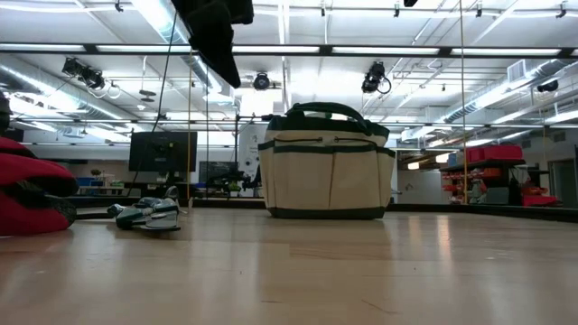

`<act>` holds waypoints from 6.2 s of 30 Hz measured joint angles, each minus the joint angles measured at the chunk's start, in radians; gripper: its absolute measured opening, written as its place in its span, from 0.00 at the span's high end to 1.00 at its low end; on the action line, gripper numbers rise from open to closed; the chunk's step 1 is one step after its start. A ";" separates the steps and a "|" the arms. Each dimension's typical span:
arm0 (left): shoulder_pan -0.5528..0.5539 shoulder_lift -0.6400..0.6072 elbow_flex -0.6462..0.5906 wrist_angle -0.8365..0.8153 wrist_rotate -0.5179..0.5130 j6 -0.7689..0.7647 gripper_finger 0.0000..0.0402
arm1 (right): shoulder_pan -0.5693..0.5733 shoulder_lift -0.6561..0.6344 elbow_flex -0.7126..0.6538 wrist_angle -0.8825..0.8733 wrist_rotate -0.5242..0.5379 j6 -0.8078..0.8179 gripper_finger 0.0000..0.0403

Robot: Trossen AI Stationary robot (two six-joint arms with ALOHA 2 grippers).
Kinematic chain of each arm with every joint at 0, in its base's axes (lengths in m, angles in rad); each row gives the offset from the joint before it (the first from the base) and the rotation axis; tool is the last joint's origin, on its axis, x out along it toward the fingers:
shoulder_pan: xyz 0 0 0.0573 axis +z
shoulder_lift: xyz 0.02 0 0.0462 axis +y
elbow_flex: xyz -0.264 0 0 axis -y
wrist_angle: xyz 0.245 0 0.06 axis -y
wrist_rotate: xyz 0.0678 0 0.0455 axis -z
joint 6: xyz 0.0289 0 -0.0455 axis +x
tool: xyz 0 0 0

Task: Pick & Place Garden tools in Gardening bag
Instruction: Put the brown hand rake into the gardening bag

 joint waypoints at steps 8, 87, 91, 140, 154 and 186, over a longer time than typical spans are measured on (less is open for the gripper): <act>0.049 0.000 0.000 0.000 0.000 -0.071 0.69 | 0.000 0.000 0.000 -0.006 0.000 0.000 0.52; 0.325 0.276 -0.164 -0.208 0.025 -0.851 0.22 | 0.000 0.000 0.000 -0.109 -0.010 -0.036 0.52; 0.331 0.276 -0.197 -0.135 0.061 -0.876 0.22 | 0.000 0.000 0.000 -0.109 -0.010 -0.023 0.52; 0.333 0.279 -0.362 0.117 0.076 -1.000 0.35 | 0.000 0.000 0.000 -0.110 -0.010 -0.023 0.52; 0.333 0.281 -0.362 0.147 0.054 -1.004 0.35 | 0.000 0.000 0.000 -0.110 -0.010 -0.023 0.52; 0.326 0.281 -0.362 0.210 0.072 -0.970 0.35 | 0.000 0.000 0.000 0.032 -0.007 0.006 0.52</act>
